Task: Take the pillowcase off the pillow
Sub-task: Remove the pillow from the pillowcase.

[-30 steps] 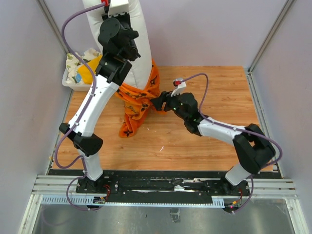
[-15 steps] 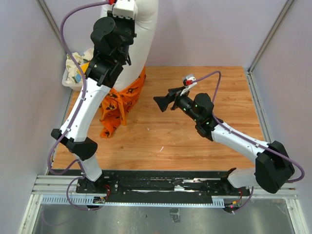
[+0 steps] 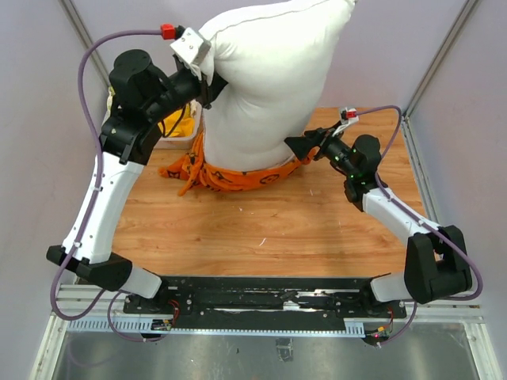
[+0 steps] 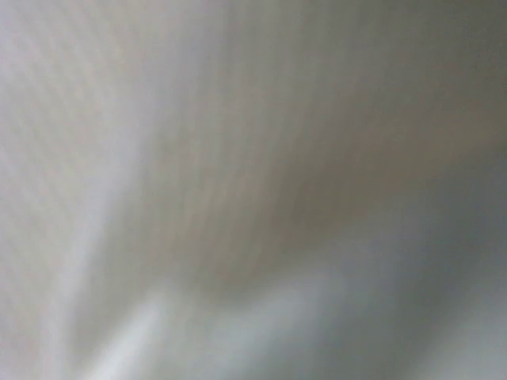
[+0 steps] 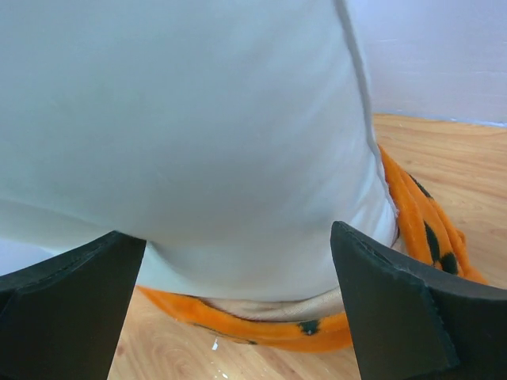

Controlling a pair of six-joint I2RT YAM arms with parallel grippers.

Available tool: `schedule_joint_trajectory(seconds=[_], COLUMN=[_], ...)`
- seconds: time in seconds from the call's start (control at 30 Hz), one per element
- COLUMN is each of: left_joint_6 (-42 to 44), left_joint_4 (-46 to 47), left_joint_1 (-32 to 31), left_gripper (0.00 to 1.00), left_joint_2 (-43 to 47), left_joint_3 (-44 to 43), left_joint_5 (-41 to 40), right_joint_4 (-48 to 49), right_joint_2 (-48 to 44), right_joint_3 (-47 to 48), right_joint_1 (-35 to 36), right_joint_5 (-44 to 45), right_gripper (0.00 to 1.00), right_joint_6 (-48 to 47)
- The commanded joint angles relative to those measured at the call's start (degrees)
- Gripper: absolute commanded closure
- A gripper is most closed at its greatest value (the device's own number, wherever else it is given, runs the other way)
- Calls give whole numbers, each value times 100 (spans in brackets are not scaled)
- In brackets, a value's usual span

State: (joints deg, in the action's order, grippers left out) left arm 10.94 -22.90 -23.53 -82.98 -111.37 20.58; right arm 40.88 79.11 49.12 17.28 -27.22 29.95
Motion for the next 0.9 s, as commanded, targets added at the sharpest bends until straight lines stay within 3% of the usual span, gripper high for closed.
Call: schedule_joint_trajectory(seconds=[0.0,0.1,0.27,0.53,0.67,0.87], left_joint_6=[-165,82,697,156,-13,-290], left_joint_4=[1383,906,1859,1758,490,892], left_joint_1=[130,134,139,215,268,312], left_gripper=[100,100,100,100,100,100], left_joint_2=[59,-255,184,131,-466,-132], left_joint_3=[-1376,-1903,-718,-1061,-2387,-1853], left_joint_5=[261,376,966,1029,729,902], right_joint_4=[544,647,814,1063,1230,1332], right_joint_2=[60,141,291,619,963,1489], right_joint_3=[-226,-337,-405,-296,-168,71], right_joint_1=[-368,-519,-733,-935,-961,-1039], right_joint_5=[-394,-403,-605,-658,-701,-662], right_gripper=[1,2,2,1,2,2], right_joint_6=[408,443,547,745,913,1153])
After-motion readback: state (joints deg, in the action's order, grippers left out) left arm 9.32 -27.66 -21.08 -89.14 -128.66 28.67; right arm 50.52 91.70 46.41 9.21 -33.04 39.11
